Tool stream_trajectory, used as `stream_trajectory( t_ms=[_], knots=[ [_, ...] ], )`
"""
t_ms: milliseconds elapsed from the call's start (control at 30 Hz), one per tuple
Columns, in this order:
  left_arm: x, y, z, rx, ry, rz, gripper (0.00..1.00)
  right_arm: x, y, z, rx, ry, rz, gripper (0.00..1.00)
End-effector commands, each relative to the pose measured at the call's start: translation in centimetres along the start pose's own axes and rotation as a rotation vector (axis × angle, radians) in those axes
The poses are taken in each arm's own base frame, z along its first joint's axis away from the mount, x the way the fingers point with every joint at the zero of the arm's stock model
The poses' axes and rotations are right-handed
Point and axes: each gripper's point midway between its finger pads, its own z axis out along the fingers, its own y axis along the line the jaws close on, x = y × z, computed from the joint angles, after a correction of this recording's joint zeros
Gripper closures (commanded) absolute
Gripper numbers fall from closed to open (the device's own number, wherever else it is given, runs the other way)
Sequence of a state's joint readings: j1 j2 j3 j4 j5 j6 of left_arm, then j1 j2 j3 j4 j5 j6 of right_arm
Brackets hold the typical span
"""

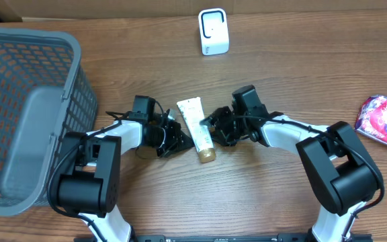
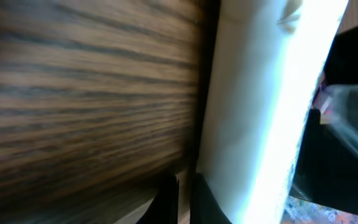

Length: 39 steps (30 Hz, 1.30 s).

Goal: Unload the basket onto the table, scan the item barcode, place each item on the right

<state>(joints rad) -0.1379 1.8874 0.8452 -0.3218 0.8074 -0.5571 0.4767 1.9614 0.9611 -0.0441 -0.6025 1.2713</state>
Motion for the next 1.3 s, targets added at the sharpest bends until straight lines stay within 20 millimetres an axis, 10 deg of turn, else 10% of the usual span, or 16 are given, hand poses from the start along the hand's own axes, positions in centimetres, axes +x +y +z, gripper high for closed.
stream_trajectory(
  t_ms=[0,600,1000,1267],
  knots=[
    [-2.2,4.1,-0.4,-0.133,-0.103,-0.116,0.96,-2.1,-9.7,1.8,0.255,-0.115,0.116,0.40],
    [-3.1,1.1,0.8,-0.036,-0.128,-0.126,0.96,-3.0,-8.1,2.1,0.197,-0.155,0.066,0.28],
    [-2.7,1.1,1.0,-0.043,-0.114,-0.127,0.96,-3.4,-7.9,2.3,0.200,-0.204,0.038,0.94],
    [-2.6,1.1,1.0,-0.045,-0.113,-0.130,0.96,-3.5,-7.8,2.2,0.201,-0.210,0.025,0.96]
  ],
)
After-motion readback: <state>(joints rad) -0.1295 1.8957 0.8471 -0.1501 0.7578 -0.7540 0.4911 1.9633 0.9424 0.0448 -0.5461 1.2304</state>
